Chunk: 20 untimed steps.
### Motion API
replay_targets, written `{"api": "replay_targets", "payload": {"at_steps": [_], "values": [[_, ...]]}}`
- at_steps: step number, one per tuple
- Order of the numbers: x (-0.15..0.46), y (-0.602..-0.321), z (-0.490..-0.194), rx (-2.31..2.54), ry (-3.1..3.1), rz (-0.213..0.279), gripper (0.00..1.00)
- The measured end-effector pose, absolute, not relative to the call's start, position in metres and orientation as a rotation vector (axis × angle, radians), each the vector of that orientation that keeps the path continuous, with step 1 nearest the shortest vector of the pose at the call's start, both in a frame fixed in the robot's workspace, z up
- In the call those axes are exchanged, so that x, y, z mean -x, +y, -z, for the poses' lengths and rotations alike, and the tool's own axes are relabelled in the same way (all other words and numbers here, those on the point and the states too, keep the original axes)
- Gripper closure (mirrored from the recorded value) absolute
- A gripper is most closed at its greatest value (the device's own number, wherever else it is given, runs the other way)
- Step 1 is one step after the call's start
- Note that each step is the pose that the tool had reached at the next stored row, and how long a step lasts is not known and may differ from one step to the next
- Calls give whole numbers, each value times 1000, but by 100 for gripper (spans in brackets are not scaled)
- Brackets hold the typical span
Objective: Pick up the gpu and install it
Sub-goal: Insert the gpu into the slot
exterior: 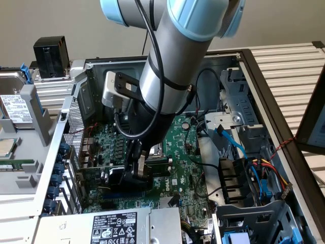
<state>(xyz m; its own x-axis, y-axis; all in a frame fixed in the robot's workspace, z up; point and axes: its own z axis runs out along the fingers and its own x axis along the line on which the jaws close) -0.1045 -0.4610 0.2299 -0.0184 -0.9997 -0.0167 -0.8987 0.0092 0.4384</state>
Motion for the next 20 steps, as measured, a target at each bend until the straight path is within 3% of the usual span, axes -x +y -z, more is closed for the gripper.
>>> {"api": "replay_targets", "payload": {"at_steps": [20], "values": [[107, -461, -230, -1978, -2006, 455, 73]]}}
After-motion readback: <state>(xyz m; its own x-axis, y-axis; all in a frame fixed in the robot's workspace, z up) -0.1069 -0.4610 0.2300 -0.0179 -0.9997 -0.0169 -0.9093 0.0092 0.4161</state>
